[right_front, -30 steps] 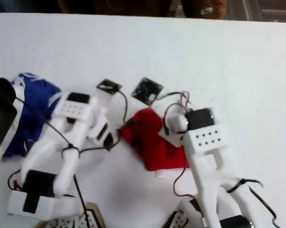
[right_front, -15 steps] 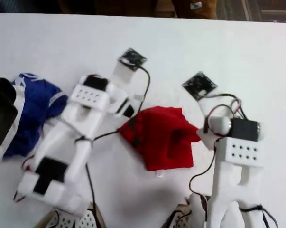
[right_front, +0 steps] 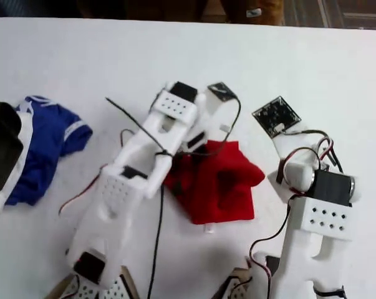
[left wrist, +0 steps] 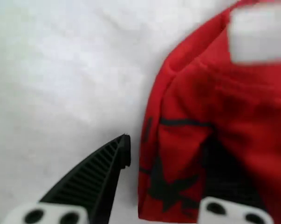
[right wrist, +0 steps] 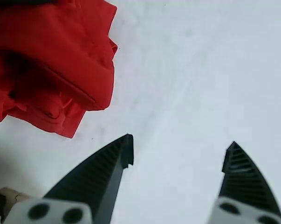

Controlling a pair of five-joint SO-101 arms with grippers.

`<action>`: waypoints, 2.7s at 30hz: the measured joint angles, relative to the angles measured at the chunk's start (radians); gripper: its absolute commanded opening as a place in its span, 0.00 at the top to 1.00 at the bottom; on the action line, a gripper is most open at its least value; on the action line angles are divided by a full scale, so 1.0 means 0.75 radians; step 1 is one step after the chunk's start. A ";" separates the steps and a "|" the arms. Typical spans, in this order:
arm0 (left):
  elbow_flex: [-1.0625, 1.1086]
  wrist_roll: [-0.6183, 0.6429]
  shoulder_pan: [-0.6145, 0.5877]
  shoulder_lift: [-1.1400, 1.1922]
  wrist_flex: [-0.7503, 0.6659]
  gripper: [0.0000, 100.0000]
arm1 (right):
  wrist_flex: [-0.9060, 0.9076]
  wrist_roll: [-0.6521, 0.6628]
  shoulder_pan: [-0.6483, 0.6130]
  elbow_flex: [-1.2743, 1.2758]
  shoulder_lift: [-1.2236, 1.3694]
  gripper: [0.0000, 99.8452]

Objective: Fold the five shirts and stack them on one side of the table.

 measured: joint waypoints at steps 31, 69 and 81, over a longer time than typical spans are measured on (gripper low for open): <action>0.409 0.053 -0.489 -1.000 0.155 0.97 | 0.010 0.000 -0.045 0.000 0.000 0.69; -0.153 -0.063 -0.356 -0.082 0.147 0.75 | 0.008 0.000 -0.141 0.000 0.000 0.69; -0.372 0.219 -0.356 0.020 0.151 0.98 | -0.025 0.000 -0.139 0.006 0.000 0.69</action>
